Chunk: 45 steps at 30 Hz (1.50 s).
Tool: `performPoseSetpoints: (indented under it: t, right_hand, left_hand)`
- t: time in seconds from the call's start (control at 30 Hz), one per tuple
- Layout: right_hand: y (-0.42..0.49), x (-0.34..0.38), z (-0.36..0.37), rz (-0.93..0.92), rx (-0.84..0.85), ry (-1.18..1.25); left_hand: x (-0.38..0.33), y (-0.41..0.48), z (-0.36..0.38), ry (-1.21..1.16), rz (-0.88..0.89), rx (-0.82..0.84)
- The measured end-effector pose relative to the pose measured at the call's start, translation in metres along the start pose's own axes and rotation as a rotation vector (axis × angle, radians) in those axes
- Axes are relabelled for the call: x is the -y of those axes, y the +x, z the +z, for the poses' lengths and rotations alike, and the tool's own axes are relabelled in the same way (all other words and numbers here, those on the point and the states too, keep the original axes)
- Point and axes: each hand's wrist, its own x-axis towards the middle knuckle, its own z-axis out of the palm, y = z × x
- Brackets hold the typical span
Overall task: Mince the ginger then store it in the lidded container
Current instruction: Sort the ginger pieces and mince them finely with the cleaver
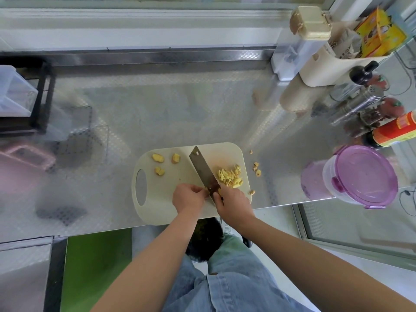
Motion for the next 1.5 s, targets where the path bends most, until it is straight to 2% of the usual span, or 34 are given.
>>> performPoseSetpoints:
  t: [0.17,0.3,0.67,1.13,1.5]
  right_hand:
    - [0.005,-0.001,-0.008,0.055,-0.049,0.087]
    - [0.002,-0.003,-0.016,0.01,-0.017,0.126]
    - [-0.008,-0.003,-0.017,-0.041,0.003,0.077]
    - [0.001,0.003,-0.008,0.001,0.037,0.0]
    - [0.001,-0.003,-0.002,-0.008,-0.013,0.033]
  left_hand:
    - [0.0,-0.002,0.0,-0.017,-0.008,-0.002]
    - [-0.001,-0.004,-0.002,-0.041,-0.024,0.0]
    - [-0.006,-0.007,-0.004,-0.021,-0.041,0.009]
    - [-0.006,-0.004,-0.003,-0.013,-0.034,0.009]
    - [-0.003,-0.002,-0.002,0.011,-0.004,0.013]
